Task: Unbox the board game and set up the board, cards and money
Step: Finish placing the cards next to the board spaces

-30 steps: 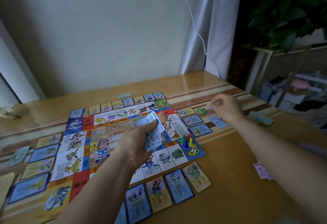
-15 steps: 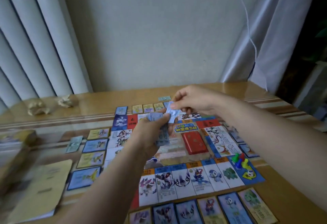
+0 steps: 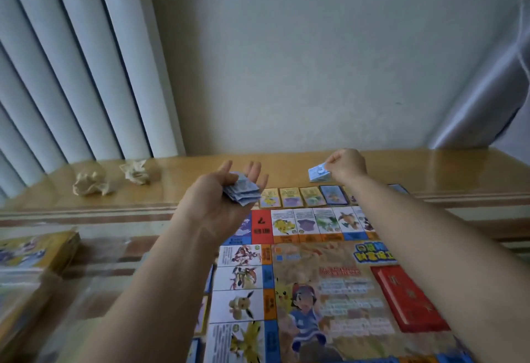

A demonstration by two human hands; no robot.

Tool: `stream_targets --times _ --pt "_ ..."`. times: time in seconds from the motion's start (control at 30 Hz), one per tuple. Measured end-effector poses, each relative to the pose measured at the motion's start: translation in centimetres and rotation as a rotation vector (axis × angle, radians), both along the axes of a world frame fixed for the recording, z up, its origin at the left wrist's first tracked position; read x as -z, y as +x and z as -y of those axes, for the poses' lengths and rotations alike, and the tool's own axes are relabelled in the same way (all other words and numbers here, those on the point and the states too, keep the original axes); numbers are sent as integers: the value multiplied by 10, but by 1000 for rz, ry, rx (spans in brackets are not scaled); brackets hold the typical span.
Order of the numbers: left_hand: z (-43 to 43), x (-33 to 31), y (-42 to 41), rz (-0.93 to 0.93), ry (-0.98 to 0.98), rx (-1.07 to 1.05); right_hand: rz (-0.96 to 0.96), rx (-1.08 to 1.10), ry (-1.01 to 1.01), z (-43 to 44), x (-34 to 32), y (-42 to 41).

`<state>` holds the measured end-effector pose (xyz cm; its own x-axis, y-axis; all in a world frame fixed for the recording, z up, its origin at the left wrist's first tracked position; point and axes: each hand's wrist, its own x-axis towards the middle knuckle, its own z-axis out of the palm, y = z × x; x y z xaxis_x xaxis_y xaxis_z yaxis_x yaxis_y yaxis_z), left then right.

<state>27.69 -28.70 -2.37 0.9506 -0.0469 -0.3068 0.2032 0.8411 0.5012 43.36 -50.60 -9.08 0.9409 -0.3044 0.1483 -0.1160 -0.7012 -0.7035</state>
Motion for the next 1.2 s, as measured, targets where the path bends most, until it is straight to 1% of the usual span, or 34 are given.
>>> stream_targets --times 0.07,0.13,0.17,0.2,0.23,0.27,0.33,0.37,0.43,0.47,0.53,0.57,0.63,0.7,0.8,0.9,0.93,0.97,1.07,1.13,1.2 --pt "-4 6 5 51 81 17 -47 -11 -222 0 10 2" --pt "-8 6 2 108 146 33 -51 -36 -453 1 14 -1" --pt "-8 5 -2 135 160 31 -41 -41 -521 2 13 -2" --pt "-9 2 -7 164 176 29 -20 -44 -539 2 8 -5" --pt "-10 0 -13 187 203 33 18 -57 -505 0 -1 -8" --pt "-13 -3 -20 196 238 37 71 -92 -426 -5 -14 -14" --pt "-21 -4 -34 204 314 28 169 -250 -177 -27 -46 -34" --pt "-26 -3 -42 223 353 26 171 -360 -47 -45 -63 -51" --pt "-37 0 -61 233 464 -1 69 -609 133 -85 -94 -98" --pt "-43 2 -70 222 509 -29 -12 -723 154 -104 -105 -122" --pt "-53 4 -88 209 575 -89 -138 -876 92 -137 -115 -160" --pt "-57 4 -96 207 597 -115 -167 -921 54 -150 -116 -174" --pt "-65 6 -111 217 615 -145 -190 -969 40 -170 -112 -193" --pt "-75 7 -119 210 597 -178 -203 -981 80 -185 -107 -200" --pt "-96 7 -121 158 509 -240 -153 -905 239 -204 -100 -191" --pt "-128 1 -115 114 304 -388 -100 -729 409 -216 -88 -172" --pt "-139 0 -113 105 232 -419 -122 -703 407 -219 -81 -168" --pt "-150 -1 -112 96 163 -421 -165 -705 355 -223 -70 -166" --pt "-174 -3 -113 107 -16 -344 -301 -789 56 -237 -35 -165" --pt "-180 -5 -115 100 -91 -347 -287 -821 -47 -247 -17 -164" --pt "-181 -5 -115 103 -141 -377 -209 -829 -149 -254 -5 -161"
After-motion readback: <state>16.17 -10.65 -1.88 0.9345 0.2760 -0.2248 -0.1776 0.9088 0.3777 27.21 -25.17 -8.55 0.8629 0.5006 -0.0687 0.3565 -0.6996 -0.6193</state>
